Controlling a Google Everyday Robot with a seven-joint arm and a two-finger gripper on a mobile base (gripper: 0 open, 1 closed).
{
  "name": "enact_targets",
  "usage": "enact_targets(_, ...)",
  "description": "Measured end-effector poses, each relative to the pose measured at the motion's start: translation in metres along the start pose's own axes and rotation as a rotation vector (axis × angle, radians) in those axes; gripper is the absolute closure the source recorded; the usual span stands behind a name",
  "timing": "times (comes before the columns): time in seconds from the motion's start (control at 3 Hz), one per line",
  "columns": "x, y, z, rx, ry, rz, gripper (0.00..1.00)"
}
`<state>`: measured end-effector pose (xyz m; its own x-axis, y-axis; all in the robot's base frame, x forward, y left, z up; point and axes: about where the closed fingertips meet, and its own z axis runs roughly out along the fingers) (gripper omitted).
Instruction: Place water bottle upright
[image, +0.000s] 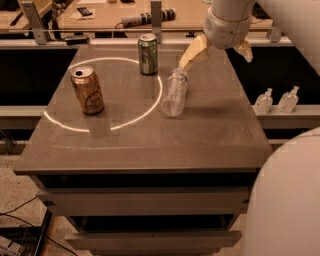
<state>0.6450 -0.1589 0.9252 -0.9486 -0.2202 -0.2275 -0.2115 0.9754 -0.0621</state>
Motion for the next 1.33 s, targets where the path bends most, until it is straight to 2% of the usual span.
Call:
enact_targets(0.33, -0.004, 0.002, 0.006, 0.035, 0.027, 0.015, 0.0)
enact_targets(0.67, -0.017, 0.02, 0.013, 0.088, 0.075, 0.043, 0.0)
enact_targets(1.0, -0.034, 0.038, 0.026, 0.094, 0.102, 0.123, 0.0)
enact_targets(1.33, -0.048, 0.053, 0.038, 0.033, 0.115, 0.211, 0.0)
